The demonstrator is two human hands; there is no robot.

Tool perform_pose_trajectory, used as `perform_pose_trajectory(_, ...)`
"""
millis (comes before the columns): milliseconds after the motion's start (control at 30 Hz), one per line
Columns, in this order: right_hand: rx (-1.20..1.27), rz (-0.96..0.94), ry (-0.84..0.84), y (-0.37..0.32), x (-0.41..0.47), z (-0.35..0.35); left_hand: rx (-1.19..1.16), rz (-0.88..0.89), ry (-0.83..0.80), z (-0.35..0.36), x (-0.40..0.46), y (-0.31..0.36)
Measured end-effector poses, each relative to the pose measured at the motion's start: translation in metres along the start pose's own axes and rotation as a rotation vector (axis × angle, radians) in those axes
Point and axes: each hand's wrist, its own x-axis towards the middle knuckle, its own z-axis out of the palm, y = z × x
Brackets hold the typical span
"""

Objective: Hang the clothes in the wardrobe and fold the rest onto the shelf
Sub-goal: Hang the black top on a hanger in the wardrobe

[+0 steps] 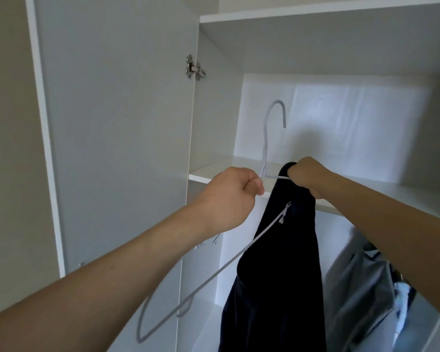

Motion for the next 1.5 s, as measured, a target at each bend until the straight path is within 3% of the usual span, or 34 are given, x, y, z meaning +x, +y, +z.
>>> perform_pose_trajectory(267,-0.281,-0.045,0.009,0.000,-0.019,-0.022,0.220,0.127,-0.036,-0.004,0.024,-0.009)
perform_pose_trajectory(367,-0.315,-0.213,-0.101,-0.013,-0.029,-0.011,0.541,0.246,-0.066,0.001,0.036,-0.001)
perform_pose_trajectory(433,-0.240,-0.248,-0.088,-0.022,-0.032,-0.007,0.713,0.262,-0.036,0.006,0.042,0.001)
perform_pose_trajectory(533,-0.154,-0.245,0.005,-0.027,-0.030,-0.013,0.909,0.260,0.172,0.009,0.039,-0.003)
perform_pose_trajectory(633,-0.047,-0.261,0.053,-0.027,-0.028,-0.024,0.896,0.498,0.442,0.024,0.022,-0.016)
perform_pose_trajectory(700,-0.030,-0.273,0.073,-0.028,-0.027,-0.029,0.685,0.669,0.329,0.046,0.004,-0.031)
perform_pose_trajectory(767,-0.037,-0.276,0.080,-0.026,-0.025,-0.032,0.589,0.662,0.088,0.068,-0.010,-0.047)
perform_pose_trajectory(900,-0.068,-0.220,0.110,-0.016,-0.026,-0.040,0.666,0.398,-0.168,0.094,-0.010,-0.087)
perform_pose_trajectory(967,0.030,-0.189,0.140,-0.009,-0.025,-0.046,0.693,0.311,-0.291,0.097,-0.010,-0.100)
perform_pose_trajectory(1067,0.100,-0.182,0.185,0.002,-0.028,-0.059,0.630,0.016,-0.586,0.093,-0.009,-0.111)
perform_pose_trajectory(1200,-0.199,-0.180,0.208,0.034,-0.038,-0.068,0.904,-0.082,-0.535,0.048,0.013,-0.117)
perform_pose_trajectory(1333,-0.274,-0.121,0.317,0.061,-0.043,-0.071,1.216,0.159,-0.282,0.003,0.037,-0.111)
perform_pose_trajectory(1500,-0.412,-0.077,0.441,0.058,-0.047,-0.085,1.446,0.440,-0.154,-0.020,0.049,-0.093)
